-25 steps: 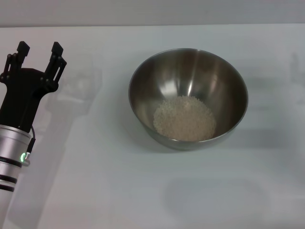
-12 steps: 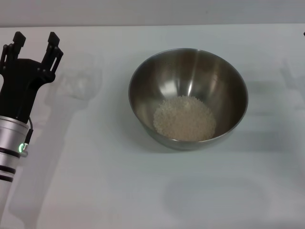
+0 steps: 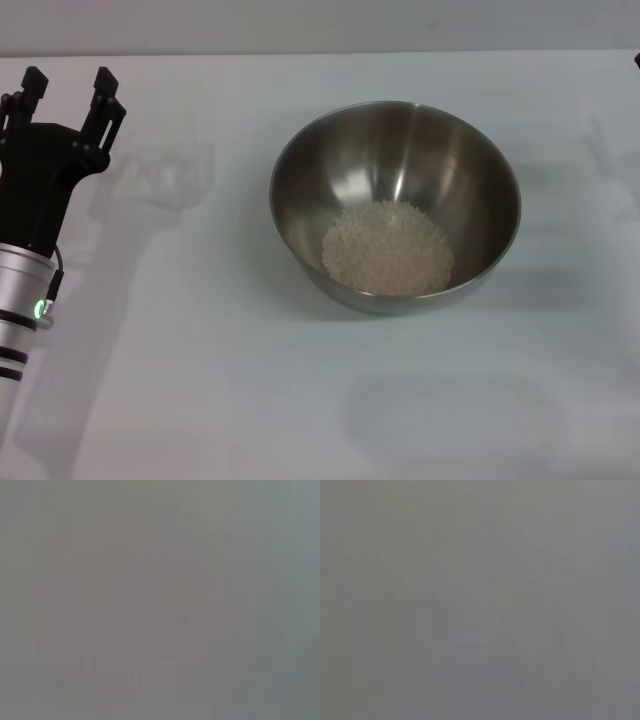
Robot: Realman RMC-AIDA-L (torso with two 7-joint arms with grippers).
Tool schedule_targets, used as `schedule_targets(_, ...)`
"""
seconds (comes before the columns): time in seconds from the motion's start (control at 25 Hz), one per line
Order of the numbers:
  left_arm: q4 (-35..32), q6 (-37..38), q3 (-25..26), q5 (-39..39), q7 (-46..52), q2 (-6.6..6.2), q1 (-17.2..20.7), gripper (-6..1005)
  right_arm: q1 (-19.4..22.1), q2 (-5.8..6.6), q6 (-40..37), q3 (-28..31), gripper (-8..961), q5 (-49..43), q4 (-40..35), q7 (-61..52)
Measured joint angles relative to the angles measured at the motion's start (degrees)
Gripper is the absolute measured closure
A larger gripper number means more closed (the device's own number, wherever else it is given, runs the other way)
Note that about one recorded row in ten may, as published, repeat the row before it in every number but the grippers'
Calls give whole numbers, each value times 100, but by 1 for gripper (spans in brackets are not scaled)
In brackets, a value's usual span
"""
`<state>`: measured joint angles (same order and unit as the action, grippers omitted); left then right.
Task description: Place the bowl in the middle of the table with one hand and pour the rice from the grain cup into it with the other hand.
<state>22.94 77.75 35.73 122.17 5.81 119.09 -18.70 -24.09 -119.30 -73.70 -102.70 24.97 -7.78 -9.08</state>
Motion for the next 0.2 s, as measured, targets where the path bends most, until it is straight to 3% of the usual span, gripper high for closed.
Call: schedule_targets(0.2, -67, -11, 22, -1, -1, 0, -10, 223, -42, 16, 1, 3, 231, 4, -18, 36)
